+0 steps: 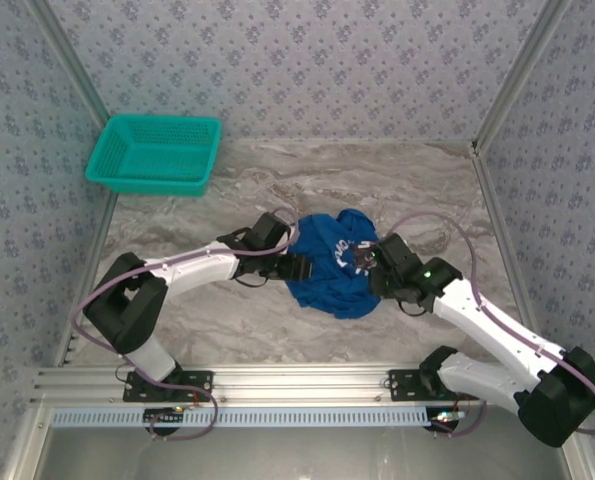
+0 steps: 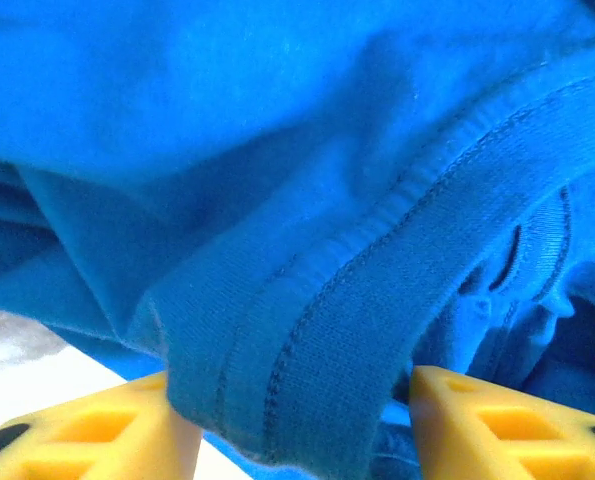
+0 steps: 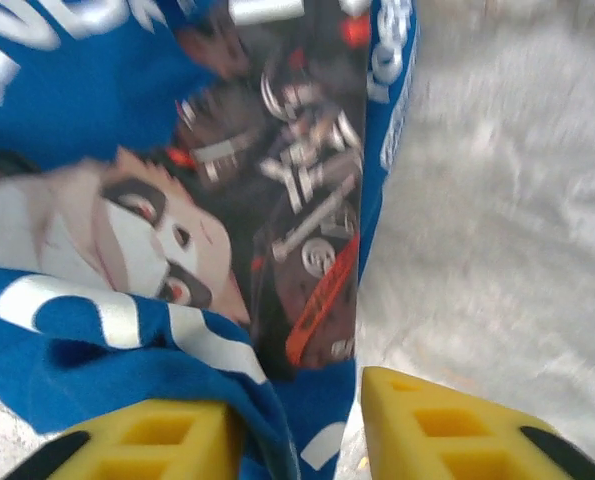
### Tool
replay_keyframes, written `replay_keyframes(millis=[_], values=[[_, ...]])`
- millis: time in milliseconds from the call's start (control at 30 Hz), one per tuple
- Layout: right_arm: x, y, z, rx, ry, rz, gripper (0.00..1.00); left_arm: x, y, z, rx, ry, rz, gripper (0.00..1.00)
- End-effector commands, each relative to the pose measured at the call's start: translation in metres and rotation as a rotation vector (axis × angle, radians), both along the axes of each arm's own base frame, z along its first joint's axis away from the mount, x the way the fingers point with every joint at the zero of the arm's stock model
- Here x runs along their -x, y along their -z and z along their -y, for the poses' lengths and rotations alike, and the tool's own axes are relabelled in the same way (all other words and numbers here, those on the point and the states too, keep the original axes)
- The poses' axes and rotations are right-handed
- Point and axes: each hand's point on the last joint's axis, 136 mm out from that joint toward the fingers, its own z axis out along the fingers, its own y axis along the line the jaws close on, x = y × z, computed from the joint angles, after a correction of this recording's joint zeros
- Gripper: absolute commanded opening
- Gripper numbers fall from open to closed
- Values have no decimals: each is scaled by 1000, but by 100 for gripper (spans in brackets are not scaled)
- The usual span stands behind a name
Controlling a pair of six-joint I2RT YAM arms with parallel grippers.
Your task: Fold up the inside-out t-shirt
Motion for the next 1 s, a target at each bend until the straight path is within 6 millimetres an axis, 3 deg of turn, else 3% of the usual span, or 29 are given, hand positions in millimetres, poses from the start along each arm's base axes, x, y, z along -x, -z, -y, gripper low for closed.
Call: replay_keyframes(millis=[0,67,200,400,467,533,667,800,967], values=[[-23,-40,-32,24,-194,161,46,-4,-13,10,52,-6,18,41],[-31,-47,-59,-15,-280,185,52,-5,-19,9,67,-11,31,35],[-46,-43,-100,-22,-392,170,61,-4,-28,6,95,-18,69,20],[-79,-11,-102,-8,-310,100,62,-2,-33,5,119,-19,79,7],[-89,6,-95,-23,-254,52,54,-2,-36,4,127,-24,91,3],[-98,12,-83,-45,-207,21,32,-3,-38,0,125,-29,104,0],[-98,-24,-77,-228,-257,59,13,-12,-54,-13,129,-41,185,0],[-86,-68,-67,-440,-276,109,0,-25,-94,-20,160,-31,329,0],[-82,-116,-41,-606,-213,208,0,-41,-161,-36,177,-31,525,0]])
